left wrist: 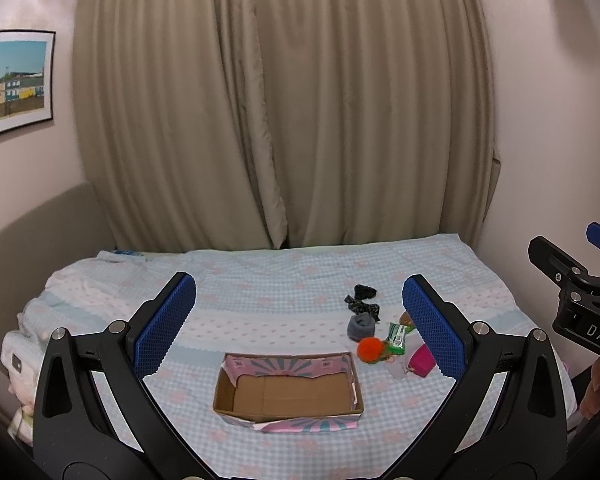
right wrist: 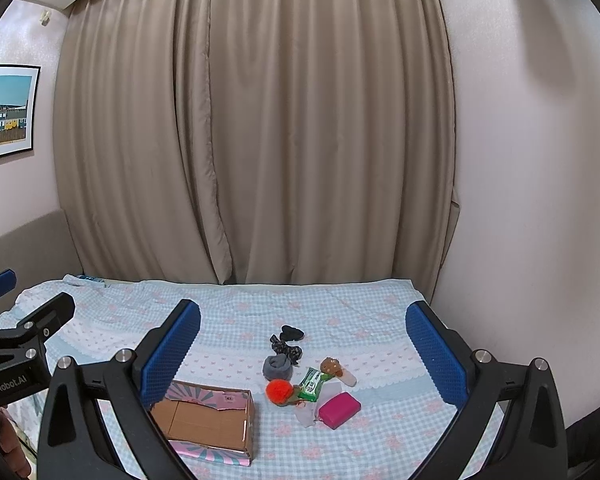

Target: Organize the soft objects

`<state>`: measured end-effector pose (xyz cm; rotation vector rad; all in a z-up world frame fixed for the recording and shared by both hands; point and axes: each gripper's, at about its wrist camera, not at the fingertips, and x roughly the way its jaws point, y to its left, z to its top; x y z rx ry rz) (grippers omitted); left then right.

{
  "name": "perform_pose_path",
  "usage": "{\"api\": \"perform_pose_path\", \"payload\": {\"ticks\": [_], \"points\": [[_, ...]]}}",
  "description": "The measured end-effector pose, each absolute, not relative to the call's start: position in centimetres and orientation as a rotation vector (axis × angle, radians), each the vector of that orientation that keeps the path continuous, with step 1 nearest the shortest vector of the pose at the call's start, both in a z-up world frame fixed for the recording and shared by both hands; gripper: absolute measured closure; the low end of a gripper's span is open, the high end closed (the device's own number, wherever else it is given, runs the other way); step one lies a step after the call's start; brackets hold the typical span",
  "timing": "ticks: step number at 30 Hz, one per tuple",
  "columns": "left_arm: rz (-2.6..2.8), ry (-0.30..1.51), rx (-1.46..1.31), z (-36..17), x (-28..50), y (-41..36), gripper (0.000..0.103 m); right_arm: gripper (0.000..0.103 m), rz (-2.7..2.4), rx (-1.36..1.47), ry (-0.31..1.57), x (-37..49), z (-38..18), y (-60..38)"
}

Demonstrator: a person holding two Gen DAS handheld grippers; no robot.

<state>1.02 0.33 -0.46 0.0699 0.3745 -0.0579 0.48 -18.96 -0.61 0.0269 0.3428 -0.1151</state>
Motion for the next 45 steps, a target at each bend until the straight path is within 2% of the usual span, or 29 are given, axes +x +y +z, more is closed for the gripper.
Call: {"api": "perform_pose_path", "payload": {"ticks": [16, 24, 36, 45], "points": [[-0.07, 0.389, 0.067, -0.3, 1.5, 1.0, 0.0, 0.0, -0.115, 0.026, 0.345, 1.1, -1.0, -18.5], [-0.102, 0.46, 0.068, -1.5, 4.6, 1.3, 0.0, 0.0, -0.152, 0.044, 0.377, 1.6, -1.8, -19.1], [-0.158, 0.671, 0.057, -11.3, 11.9, -5.2, 0.0, 0.0, -0.199, 0.057, 0.522, 6.4, -9.3, -25.8], [-0.022, 0.862, 0.009, -20.9, 19.5, -12.9, 0.0, 0.0, -0.113, 0.129, 0.728, 14.4, -19.2, -33.9]]}}
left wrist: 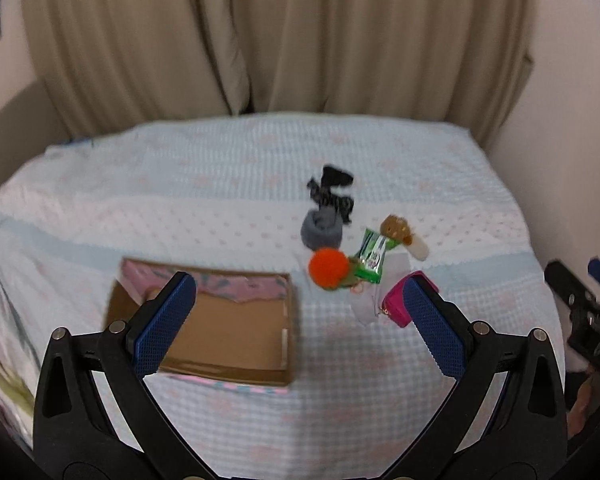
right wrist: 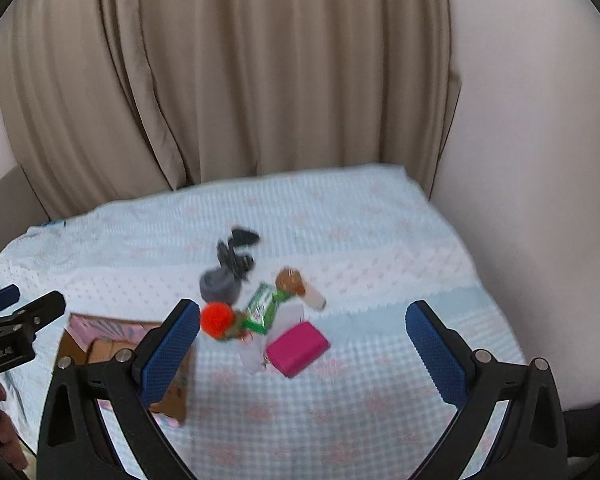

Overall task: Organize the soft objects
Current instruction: 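Grasp the orange pompom with the left tool while the right tool grasps the magenta pouch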

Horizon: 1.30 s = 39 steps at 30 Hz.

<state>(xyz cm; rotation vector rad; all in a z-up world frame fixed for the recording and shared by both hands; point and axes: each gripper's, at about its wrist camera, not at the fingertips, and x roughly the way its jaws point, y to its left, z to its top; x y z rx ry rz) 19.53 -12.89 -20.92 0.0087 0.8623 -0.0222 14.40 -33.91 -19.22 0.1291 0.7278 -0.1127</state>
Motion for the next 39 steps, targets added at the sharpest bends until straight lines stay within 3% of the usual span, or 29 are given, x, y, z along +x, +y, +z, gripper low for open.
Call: {"api": "perform_pose_path", "payload": {"ticks": [9, 17, 22, 39], "points": [[0.081, 0.989, 0.012, -30.0, 27.9, -19.0, 0.0, 0.001, -0.065, 0.255, 0.933, 21.4, -31.4, -38.3], [0.135, 1.067, -0.005, -36.0, 32.9, -21.4, 0.004, 0.001, -0.098, 0.381, 1.056, 24.5, -38.8, -38.4], [0.155, 1.131, 0.001, -40.5, 36.0, -22.1, 0.01, 0.001, -0.111, 0.427, 1.089, 25.9, -42.1, -37.6], [0.259, 1.234, -0.102, -48.8, 39.8, -19.9, 0.013, 0.006, -0.182, 0.533, 1.154, 30.2, -49.0, -36.3]]}}
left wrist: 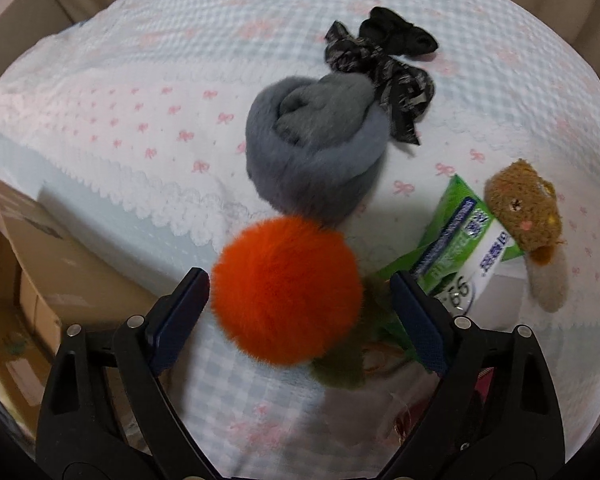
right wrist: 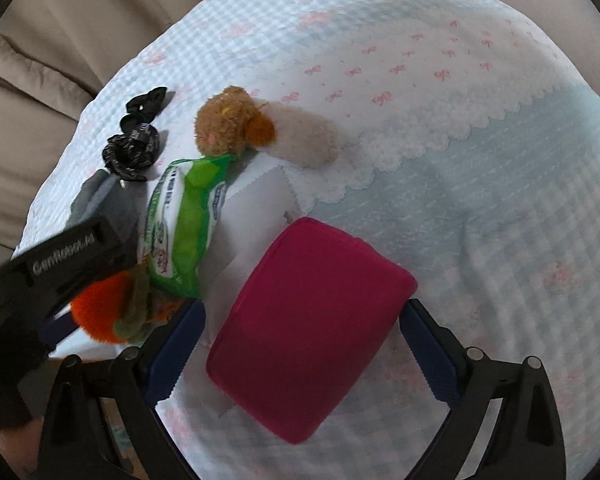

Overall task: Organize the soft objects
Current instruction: 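Grasp the orange pompom with the left tool while the right tool grasps the magenta pouch, then carry the pompom and pouch over the cardboard box with both tools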

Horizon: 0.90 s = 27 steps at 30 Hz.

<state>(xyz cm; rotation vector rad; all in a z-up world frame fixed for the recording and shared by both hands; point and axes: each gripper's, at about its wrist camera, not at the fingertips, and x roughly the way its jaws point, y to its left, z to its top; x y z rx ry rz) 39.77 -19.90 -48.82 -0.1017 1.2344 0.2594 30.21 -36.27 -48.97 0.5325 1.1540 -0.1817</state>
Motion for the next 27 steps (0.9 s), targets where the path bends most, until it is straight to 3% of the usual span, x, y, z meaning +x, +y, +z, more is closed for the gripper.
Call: {"api": "perform_pose_path", "payload": {"ticks": [2, 5, 7, 10, 21, 27], "points": [[0.267, 1.248, -0.139, -49.6, 39.9, -19.4, 0.016, 0.012, -0.194, 0.527, 1.168, 30.5, -49.5, -36.2], [0.273, 1.288, -0.213, -50.9, 40.3, -18.3, 0.038, 0.015, -0.189, 0.526, 1.172, 30.7, -50.1, -36.1], [0.282, 1.309, -0.237, -51.5, 40.3, -17.8, 0.058, 0.017, -0.192, 0.513, 1.166, 30.6, -50.1, -35.8], [0.272, 1.305, -0.279, -51.7, 40.3, -17.0, 0.066, 0.022, -0.19, 0.511, 1.156, 30.6, -50.1, -35.7], [0.239, 1.241, -0.251, -49.2, 39.7, -17.5, 0.07, 0.052, -0.13, 0.536, 1.13, 30.2, -49.3, -35.7], [0.216, 1.198, -0.237, -46.7, 38.5, -18.6, 0.071, 0.061, -0.108, 0.555, 1.096, 29.4, -47.8, -36.3]]}}
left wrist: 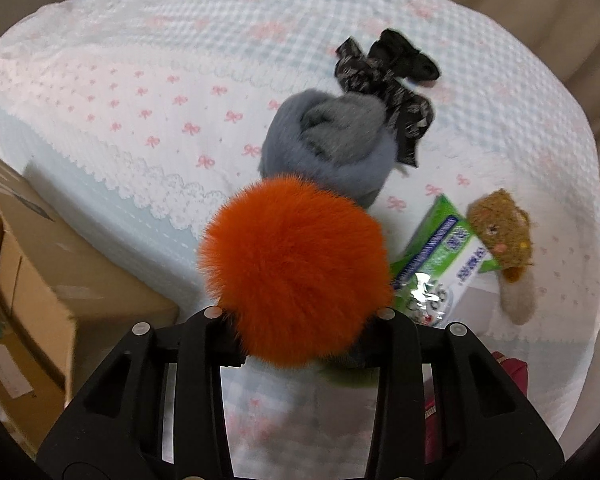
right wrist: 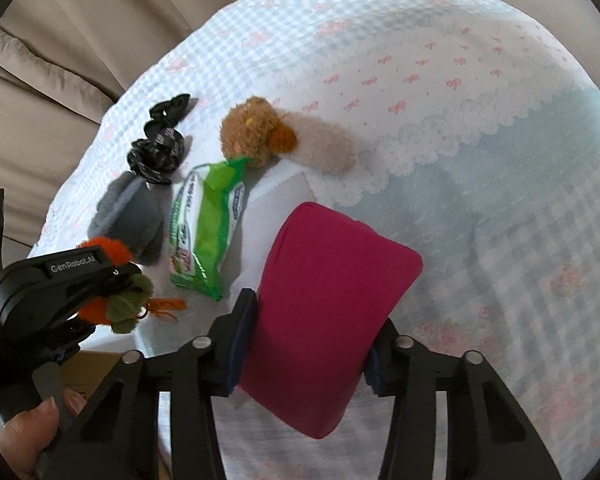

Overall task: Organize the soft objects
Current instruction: 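Carry the pompom and pouch over the cardboard box with both tools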

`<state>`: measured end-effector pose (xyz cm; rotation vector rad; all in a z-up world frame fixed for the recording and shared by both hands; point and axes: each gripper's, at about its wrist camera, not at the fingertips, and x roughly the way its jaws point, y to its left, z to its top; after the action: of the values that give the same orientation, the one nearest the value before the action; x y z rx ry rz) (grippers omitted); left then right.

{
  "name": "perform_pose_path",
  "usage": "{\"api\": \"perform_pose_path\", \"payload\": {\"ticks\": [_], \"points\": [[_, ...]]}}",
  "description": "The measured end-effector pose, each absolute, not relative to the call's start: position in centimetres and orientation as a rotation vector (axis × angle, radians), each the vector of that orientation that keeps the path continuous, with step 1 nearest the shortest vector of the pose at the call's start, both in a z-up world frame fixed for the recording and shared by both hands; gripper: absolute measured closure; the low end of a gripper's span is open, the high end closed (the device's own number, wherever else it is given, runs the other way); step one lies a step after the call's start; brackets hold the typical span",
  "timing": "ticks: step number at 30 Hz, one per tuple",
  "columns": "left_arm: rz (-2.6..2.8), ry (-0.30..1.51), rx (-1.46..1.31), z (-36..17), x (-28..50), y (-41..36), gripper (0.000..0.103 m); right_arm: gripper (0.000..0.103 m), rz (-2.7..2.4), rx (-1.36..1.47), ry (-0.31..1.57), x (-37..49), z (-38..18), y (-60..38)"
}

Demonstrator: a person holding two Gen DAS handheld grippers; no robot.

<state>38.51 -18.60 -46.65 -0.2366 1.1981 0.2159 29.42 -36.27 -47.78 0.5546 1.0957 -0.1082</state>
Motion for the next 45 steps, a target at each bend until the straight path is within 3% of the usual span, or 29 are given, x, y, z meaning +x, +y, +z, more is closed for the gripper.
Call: {"api": "perform_pose_path", "payload": {"ticks": [7, 17, 30, 38, 45], "points": [[0.166, 1.143, -0.214, -42.1, 37.5, -19.5, 0.071, 0.064, -0.102, 0.558, 1.034, 28.1, -43.6, -37.2], [0.094, 1.016, -0.182, -31.1, 33.3, -19.7, 0.071, 0.065, -0.054, 0.516, 0.928, 25.4, -33.9, -37.7], [0.028, 0.883, -0.134, -20.1, 25.9, -12.4, 0.071, 0.065, 0.053, 0.346, 0.844, 21.8, -23.4, -31.3], [0.004, 0.865, -0.091, -18.1, 22.7, -3.3, 0.071, 0.065, 0.09, 0.291, 0.83, 19.9, -19.7, -23.2], [0.002, 0.911, -0.06, -20.5, 22.2, 6.1, 0.071, 0.065, 0.091, 0.258, 0.839, 19.7, -19.8, -14.4]]}}
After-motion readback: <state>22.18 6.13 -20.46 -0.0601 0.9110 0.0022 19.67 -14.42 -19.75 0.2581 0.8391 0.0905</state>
